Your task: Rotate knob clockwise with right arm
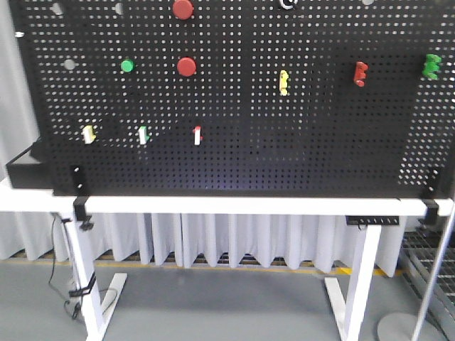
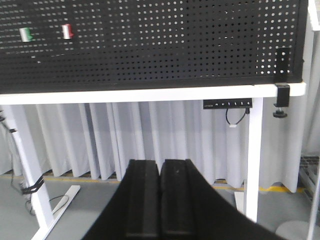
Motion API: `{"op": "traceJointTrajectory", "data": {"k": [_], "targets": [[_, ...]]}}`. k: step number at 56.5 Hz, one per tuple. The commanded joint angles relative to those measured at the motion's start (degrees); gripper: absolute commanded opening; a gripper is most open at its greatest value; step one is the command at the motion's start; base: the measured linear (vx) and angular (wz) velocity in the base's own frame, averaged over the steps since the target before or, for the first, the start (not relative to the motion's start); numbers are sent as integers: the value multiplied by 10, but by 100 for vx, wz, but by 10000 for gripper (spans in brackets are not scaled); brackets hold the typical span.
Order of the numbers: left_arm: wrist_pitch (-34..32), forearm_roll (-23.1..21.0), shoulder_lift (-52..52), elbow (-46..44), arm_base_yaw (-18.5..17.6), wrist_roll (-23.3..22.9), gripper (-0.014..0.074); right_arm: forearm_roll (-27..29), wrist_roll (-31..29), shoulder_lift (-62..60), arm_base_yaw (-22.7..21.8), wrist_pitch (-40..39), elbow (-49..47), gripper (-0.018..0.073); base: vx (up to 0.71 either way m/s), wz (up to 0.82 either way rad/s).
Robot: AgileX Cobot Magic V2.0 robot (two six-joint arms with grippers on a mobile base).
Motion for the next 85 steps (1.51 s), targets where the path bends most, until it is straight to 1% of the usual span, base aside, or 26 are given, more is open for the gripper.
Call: {"op": "traceJointTrajectory", "data": {"k": [1,52,85], "targets": [[-44,-3,-10,19,-4,-2,-6,-5,-3,-6,-2,-51,4,-8,43,-3],[-44,-3,-10,19,-4,-2,-6,-5,-3,-6,-2,-51,4,-8,37,1],[-44,-3,-10,19,-4,-2,-6,-5,-3,-6,-2,-51,4,-8,15,-2]]}}
